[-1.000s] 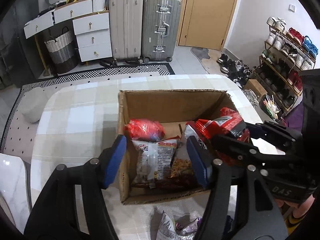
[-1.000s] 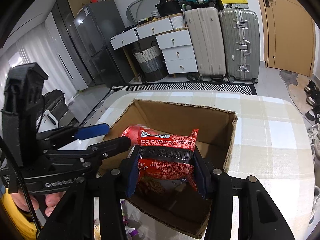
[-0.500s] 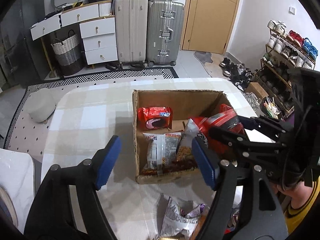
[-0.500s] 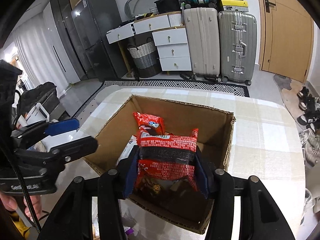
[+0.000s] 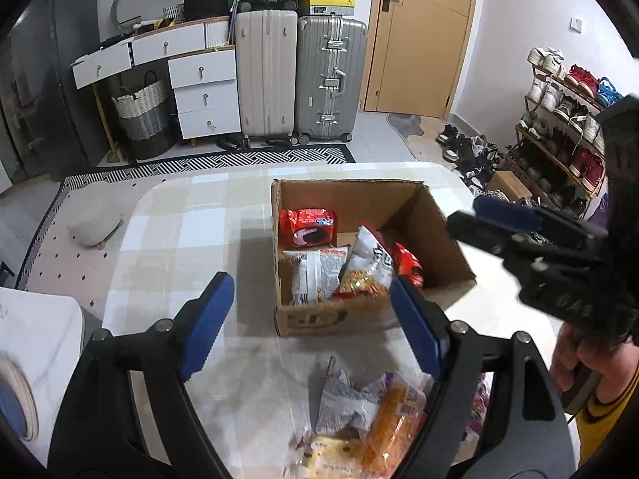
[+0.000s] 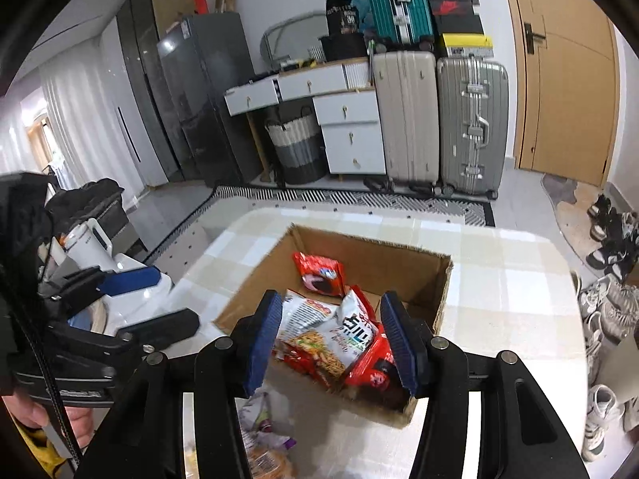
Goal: Organize snacks
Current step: 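Open both tools to drop the red packs into the box, withdraw, then move both tools back over the remaining snack pile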
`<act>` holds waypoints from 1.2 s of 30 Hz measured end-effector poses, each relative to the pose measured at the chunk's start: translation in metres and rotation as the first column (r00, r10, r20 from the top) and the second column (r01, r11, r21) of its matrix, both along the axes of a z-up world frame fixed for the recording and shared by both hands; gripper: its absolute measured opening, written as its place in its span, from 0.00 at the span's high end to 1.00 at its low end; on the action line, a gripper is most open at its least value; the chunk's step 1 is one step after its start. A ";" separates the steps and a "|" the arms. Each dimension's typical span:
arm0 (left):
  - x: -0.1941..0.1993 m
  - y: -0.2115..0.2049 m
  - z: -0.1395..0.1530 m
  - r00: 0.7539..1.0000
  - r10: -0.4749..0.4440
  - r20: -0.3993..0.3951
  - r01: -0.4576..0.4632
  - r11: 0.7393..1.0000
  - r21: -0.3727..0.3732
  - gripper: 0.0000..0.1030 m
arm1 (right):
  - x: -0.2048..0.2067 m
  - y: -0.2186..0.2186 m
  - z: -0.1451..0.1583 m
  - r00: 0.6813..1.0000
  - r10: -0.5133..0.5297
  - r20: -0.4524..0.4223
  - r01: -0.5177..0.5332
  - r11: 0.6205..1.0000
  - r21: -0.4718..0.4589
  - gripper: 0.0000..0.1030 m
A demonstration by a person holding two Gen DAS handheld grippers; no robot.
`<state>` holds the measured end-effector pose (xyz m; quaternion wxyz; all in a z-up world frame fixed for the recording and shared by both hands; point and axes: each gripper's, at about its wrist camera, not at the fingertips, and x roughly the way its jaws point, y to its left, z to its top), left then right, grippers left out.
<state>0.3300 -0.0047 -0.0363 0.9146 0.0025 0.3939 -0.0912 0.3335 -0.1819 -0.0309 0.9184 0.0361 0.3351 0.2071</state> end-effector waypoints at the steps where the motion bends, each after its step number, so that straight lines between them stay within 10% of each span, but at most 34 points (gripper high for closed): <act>1: -0.006 0.000 0.003 1.000 -0.001 0.003 0.001 1.000 0.000 0.23 | -0.009 -0.002 0.007 1.000 0.001 0.016 -0.001 1.000 0.006 0.49; 17: -0.141 0.008 0.042 0.995 0.049 0.089 -0.045 0.998 -0.040 0.19 | -0.156 -0.012 0.073 0.977 0.005 0.212 -0.022 0.997 0.077 0.28; 36: -0.284 0.019 0.054 0.965 0.071 0.253 -0.052 0.995 -0.079 0.01 | -0.312 -0.040 0.051 0.940 -0.032 0.339 -0.018 0.990 0.143 0.05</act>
